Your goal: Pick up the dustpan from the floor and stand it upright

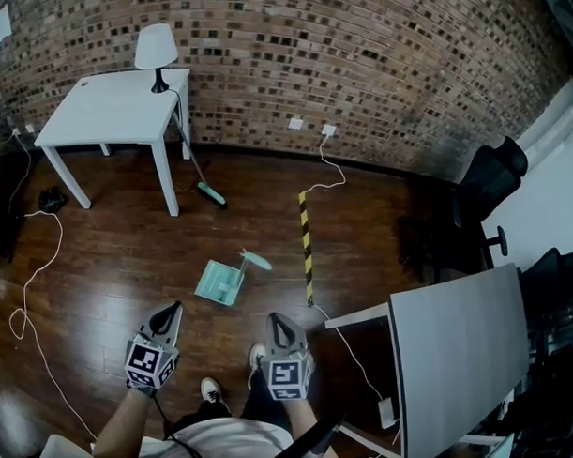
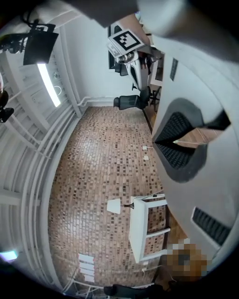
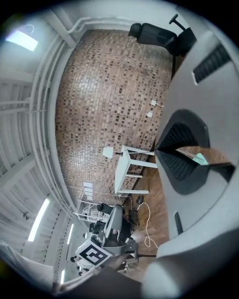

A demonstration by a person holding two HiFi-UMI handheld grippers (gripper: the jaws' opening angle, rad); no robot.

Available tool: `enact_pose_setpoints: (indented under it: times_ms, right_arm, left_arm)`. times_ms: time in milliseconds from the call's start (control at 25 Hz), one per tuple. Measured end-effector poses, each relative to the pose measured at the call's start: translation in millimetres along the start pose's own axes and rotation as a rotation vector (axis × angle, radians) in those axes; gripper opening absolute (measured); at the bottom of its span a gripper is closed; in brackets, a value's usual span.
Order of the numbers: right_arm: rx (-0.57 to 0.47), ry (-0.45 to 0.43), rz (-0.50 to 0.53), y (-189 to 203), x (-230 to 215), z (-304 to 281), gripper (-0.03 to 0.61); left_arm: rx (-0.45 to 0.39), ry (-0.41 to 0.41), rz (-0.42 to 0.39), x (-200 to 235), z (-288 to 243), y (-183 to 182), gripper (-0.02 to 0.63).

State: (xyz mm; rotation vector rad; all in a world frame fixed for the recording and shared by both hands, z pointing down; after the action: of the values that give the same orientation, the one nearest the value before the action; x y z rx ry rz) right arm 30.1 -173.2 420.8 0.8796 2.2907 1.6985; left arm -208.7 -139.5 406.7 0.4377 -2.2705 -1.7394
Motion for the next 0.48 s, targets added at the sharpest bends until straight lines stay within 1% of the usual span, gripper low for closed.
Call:
enact_pose_setpoints:
  times_ms: [80,160,320,400,480]
  right_arm:
    - [-0.051,0.012,-0.017,-18,5,14,-0.020]
    - [-0.077,0.020,-0.045,-30,8,31,-0.020]
    - [-0.085,0.047,-0.102,-45,9,61,-0.020]
    - [-0.086,0.062,-0.107,-51,9,67,-0.020]
    - [-0.115,0.062,-0.102,-60,5,75,-0.020]
  left_arm:
    - [-0.035,0.005,-0.029,-2,12,-17,-0.006]
    - [-0.066,0.009,-0.051,-10,27,-33,-0.006]
    - [-0.116,0.027,-0.072,-30,50,-61,-0.006]
    - [-0.124,0.025,-0.075,-32,57,-67,-0.006]
    - [-0.141,0.023,-0.082,-37,60,-75,-0.006]
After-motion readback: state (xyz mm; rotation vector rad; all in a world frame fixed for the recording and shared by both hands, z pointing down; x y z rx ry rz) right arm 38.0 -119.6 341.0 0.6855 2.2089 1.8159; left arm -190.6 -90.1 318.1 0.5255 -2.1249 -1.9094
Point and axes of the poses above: the fingertips, and each gripper's own axes: z backward along the fingers, x to its left, y out of its underside, the point moved 3 cm from there along z, backward along the fingers, and after that the axes turned 3 degrees about y, right-handed, at the moved point
